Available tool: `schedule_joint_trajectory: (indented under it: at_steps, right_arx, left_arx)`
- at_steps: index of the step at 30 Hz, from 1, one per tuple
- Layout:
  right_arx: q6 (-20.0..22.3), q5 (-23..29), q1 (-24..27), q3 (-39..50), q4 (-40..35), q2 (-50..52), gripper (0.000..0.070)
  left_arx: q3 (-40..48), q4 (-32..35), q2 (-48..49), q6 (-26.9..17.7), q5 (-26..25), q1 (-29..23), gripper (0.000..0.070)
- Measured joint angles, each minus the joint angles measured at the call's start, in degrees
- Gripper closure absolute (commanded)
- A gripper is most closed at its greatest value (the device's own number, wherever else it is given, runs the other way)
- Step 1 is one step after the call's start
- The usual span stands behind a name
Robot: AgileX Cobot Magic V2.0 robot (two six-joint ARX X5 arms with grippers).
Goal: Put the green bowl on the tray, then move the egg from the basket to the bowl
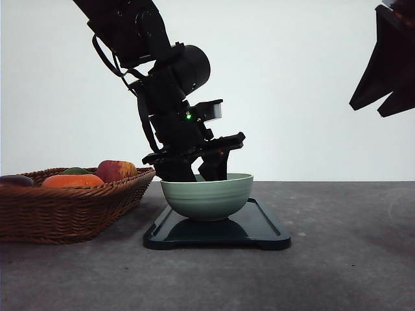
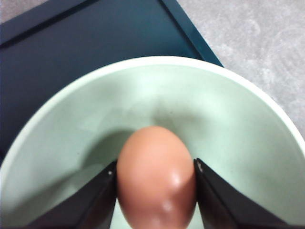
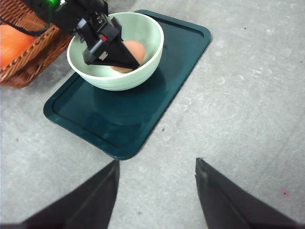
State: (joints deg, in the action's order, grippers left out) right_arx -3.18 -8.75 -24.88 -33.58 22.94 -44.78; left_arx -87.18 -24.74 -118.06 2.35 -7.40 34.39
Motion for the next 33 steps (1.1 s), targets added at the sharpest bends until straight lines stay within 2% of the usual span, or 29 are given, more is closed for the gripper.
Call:
schedule_joint_trajectory:
  at_steps: [13,19,23,28,33]
  right_arx:
    - [0.0,0.0,0.0,0.0,0.0,0.0,0.0385]
    - [0.0,0.0,0.0,0.0,0.0,0.0,0.0385]
    - [0.0,0.0,0.0,0.0,0.0,0.0,0.0385]
    - [0.0,0.0,0.0,0.0,0.1,0.0,0.0385]
    - [0.0,0.0,0.0,0.0,0.0,0.0,0.0386]
  left_arx:
    - [-2.2,-5.7,4.4,0.0,0.0,0.0,0.0336]
    - [-8.5,-15.3,6.2,0.0,0.0,-0.1,0.0343]
    - [-9.2,-20.9,7.4,0.6,-0.2,-0.7,0.0350]
    - [-8.8,-20.9,11.8,1.7,-0.2,-1.9,0.0350]
    - [-1.6,-13.6,20.9,1.7,-0.2,-1.8,0.0350]
